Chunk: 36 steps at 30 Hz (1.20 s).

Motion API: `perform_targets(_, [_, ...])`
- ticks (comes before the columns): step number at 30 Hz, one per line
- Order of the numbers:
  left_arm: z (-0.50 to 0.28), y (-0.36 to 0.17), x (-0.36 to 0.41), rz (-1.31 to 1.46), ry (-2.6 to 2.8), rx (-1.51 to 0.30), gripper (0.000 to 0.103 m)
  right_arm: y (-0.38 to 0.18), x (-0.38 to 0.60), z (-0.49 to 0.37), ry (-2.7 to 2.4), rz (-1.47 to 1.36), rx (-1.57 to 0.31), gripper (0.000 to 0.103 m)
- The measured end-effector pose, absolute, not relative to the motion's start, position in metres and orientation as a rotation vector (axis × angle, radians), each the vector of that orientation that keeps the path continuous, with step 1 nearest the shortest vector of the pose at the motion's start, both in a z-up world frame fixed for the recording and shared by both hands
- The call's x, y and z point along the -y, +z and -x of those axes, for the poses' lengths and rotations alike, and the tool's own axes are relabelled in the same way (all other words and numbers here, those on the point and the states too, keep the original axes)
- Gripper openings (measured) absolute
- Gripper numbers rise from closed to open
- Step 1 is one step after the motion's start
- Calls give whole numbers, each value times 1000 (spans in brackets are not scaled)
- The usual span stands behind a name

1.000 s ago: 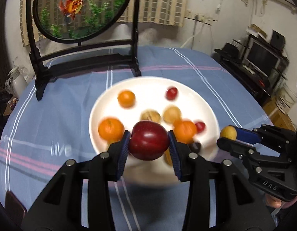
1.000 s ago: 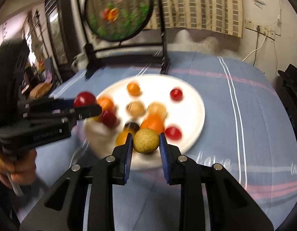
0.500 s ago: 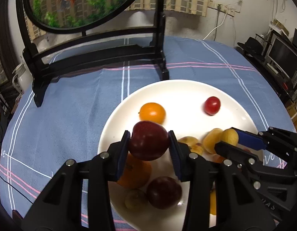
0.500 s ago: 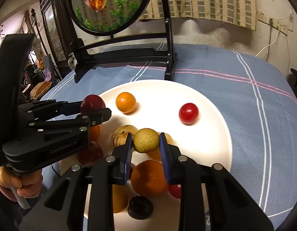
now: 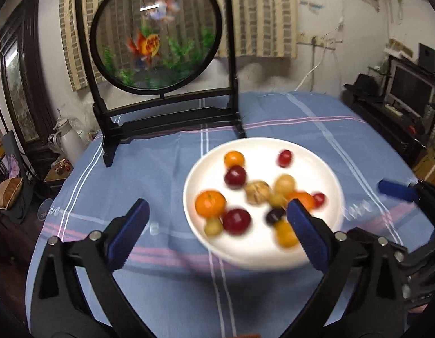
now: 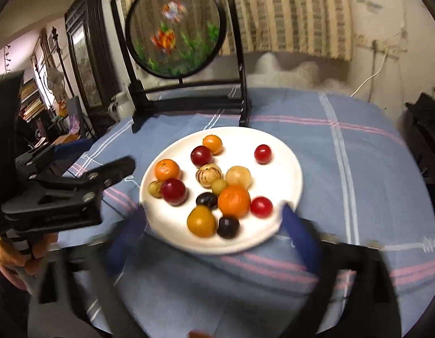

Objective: Organize fruits

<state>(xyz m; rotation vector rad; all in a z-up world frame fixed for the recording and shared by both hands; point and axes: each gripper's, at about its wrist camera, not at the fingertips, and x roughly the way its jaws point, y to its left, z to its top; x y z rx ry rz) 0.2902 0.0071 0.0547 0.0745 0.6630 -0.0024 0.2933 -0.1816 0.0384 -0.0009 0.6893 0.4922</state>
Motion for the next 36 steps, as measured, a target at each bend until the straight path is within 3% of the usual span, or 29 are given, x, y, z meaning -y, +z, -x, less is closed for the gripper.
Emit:
perform_targets(12, [-169,1,-6,-73,-36,-684,101,-1,195,-181,424,127,-635,102])
perform_targets(19, [-166,-30,-29,6,43,-744,101,-13,195,-175,427,126,-603,102])
perform_targets(36, [-161,-29,-22,-38,41,-718,101,-21,194,-173,413,145,-636,102])
